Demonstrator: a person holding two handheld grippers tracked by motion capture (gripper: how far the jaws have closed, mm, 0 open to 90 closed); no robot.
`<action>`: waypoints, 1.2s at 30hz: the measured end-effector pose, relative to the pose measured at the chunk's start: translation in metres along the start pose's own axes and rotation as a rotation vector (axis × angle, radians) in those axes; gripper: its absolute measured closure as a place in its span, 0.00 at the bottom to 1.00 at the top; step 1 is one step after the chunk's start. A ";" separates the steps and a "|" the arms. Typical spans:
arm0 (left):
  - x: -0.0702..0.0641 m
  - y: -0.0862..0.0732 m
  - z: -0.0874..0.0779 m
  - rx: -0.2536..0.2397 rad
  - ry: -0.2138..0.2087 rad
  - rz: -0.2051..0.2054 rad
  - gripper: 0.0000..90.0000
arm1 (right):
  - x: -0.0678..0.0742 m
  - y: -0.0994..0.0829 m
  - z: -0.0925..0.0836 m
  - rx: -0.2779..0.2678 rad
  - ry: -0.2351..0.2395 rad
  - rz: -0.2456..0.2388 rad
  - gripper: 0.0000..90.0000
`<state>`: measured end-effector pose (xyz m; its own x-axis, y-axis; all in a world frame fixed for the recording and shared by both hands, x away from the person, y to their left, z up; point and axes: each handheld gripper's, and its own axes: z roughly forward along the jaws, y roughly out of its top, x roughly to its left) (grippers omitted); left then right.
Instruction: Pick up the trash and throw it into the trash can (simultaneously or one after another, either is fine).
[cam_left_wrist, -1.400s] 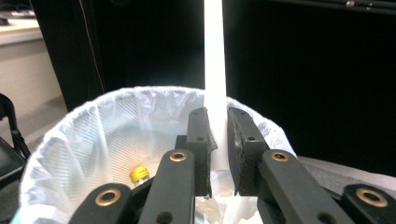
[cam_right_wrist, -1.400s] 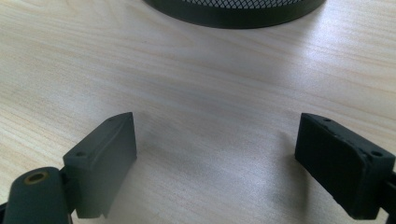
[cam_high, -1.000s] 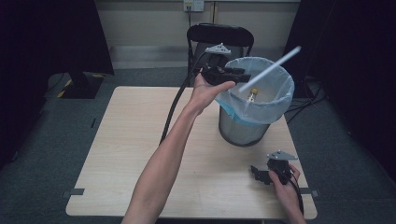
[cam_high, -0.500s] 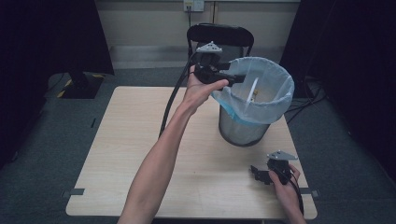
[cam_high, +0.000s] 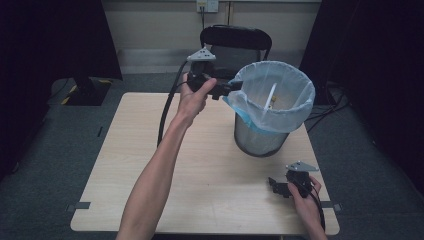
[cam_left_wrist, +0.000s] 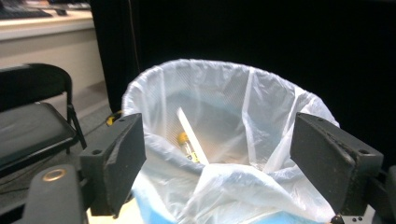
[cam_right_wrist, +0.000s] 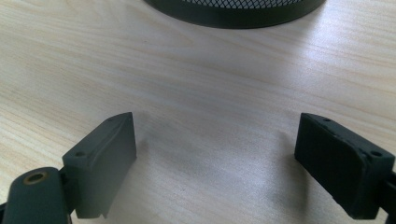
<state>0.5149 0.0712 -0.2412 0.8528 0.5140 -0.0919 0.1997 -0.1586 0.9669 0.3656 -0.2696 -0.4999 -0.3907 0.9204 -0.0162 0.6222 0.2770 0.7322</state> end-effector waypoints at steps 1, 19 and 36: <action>0.001 0.000 -0.003 -0.005 0.006 -0.002 0.19 | 0.000 0.000 0.000 0.000 0.000 0.000 0.13; 0.017 -0.029 -0.053 0.038 0.102 -0.006 0.19 | 0.000 0.000 0.000 0.000 0.000 0.000 0.13; 0.026 -0.074 -0.099 0.090 0.174 -0.053 0.22 | 0.000 0.000 0.000 0.000 0.000 -0.001 0.13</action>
<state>0.4744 0.1796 -0.2911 0.7452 0.6605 -0.0916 0.2906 -0.1981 0.9361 0.3657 -0.2697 -0.4999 -0.3912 0.9201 -0.0165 0.6217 0.2775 0.7324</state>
